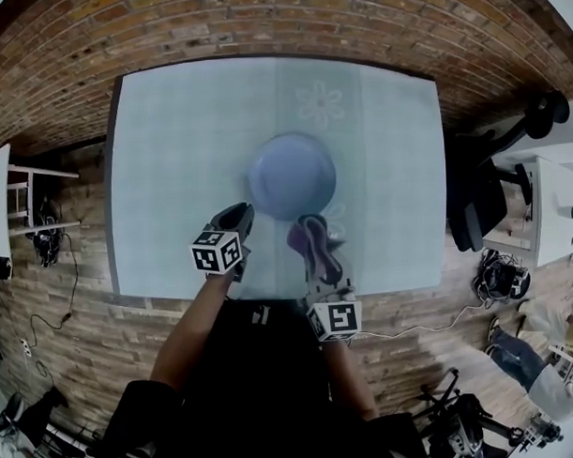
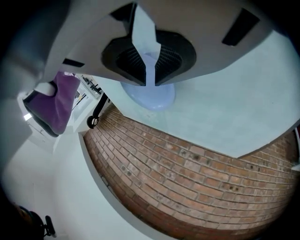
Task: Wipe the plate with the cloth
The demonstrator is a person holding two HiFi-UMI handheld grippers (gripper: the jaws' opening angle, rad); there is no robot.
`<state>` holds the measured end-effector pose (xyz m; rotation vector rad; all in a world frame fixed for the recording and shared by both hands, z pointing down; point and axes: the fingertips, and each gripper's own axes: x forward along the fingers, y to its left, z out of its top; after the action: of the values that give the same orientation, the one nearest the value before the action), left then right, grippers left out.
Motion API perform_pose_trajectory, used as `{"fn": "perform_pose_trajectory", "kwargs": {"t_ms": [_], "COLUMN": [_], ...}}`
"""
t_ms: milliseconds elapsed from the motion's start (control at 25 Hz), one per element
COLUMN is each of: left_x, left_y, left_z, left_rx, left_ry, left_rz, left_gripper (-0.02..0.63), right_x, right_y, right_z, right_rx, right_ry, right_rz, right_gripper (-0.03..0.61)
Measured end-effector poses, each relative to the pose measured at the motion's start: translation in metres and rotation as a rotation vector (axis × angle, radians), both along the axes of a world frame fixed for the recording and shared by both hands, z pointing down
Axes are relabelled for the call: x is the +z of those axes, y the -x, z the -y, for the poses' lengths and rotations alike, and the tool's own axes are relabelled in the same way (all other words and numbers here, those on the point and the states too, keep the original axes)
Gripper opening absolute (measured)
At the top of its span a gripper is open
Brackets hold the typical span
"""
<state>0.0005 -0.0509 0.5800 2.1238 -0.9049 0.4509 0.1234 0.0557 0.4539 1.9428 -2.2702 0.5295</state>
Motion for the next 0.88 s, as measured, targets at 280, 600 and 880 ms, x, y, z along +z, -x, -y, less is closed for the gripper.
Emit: {"fn": "perform_pose_trajectory", "kwargs": {"t_ms": [280,600,880], "left_x": [0.054,0.098,0.115], "left_y": [-0.014,-0.019,-0.023], "left_z": [0.035,0.059,0.069], "left_rx": [0.019,-0.033,-0.057], "left_ry": [0.140,0.235,0.261], "left_rz": [-0.004,0.021,0.042], "left_gripper": [0.135,0.138,0.120], "right_x": [0.039,0.068,0.079], "right_y": [0.000,0.000,-0.003], "right_z": [0.050,0.078,0.083], "right_rx": [0.034,0.022,0.024], "right_ry": [0.063,0.107,0.129], "right_rz": [0.004,0.008,0.020], "right_gripper": [0.060,0.061,0.060]}}
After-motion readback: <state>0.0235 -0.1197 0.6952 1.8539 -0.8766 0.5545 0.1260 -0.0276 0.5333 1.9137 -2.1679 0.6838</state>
